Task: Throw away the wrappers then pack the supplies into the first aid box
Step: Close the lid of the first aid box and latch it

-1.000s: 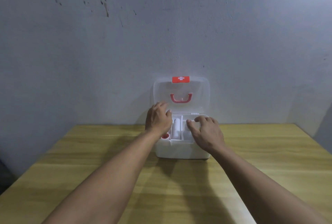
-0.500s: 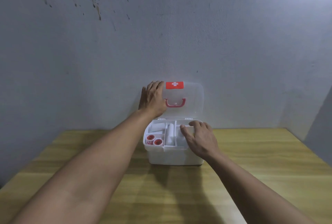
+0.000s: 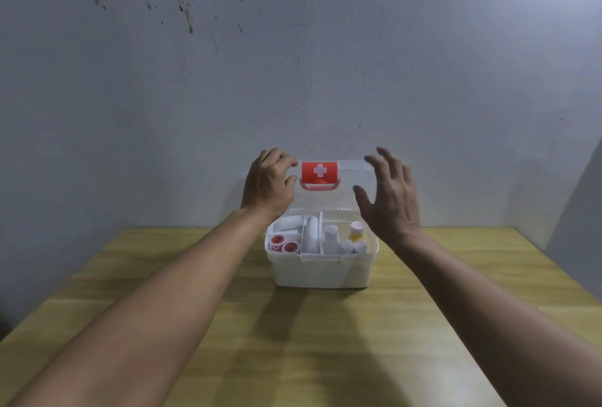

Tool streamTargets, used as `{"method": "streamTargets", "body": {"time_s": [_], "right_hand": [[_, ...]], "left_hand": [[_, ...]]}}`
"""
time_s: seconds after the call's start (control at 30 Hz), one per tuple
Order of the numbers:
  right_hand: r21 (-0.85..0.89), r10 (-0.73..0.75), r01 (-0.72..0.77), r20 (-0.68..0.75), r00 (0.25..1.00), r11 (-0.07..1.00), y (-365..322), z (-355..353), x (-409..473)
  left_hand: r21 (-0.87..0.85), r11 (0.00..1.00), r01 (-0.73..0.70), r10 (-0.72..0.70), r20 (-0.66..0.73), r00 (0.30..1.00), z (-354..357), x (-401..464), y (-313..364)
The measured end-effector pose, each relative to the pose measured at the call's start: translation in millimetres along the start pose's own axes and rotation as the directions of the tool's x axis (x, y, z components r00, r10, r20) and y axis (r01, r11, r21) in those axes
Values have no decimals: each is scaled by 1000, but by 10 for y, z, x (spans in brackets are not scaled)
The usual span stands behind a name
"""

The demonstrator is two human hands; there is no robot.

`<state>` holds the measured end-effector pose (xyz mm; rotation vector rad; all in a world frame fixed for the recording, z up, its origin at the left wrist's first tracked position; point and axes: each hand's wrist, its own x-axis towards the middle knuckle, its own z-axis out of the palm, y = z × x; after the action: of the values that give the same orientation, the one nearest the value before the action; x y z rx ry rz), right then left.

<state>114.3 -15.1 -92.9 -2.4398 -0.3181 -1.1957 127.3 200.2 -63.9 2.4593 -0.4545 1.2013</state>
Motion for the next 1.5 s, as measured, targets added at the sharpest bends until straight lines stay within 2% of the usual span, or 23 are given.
{"method": "streamTargets", "body": {"time_s": [0.1,0.2,0.47,0.63,0.93,1.17,1.3,1.5], "right_hand": [[10,-119,119,177,977,993,-20,-37,111],[63,-146,134,262,954,989,-62,-74,123],[121,-109,83,222,969,989,-170,-185,-13],[105,-185,166,212,960,981,-134,-207,-249],[70,-205,193,307,929,979,-51,-181,-740],[118,-162,132,290,943,984,-130,-179,-770],[82,-138,116,356,924,990,-138,-104,-818],[-11,-136,147,314,940,989,-109,-33,-873]], "left_hand": [[-15,1000,-2,2,16,1000,-45,-76,28],[-33,999,-2,3,32,999,-95,-150,56],[-75,997,-18,22,52,998,-194,-358,112],[-62,997,-50,55,73,996,-225,-545,108],[18,995,-100,91,276,957,-149,-950,67],[-58,998,-26,41,288,957,-164,-1057,99],[-31,999,-6,15,315,949,-133,-1069,117],[1,1000,20,-20,276,961,-46,-1117,141]]}}
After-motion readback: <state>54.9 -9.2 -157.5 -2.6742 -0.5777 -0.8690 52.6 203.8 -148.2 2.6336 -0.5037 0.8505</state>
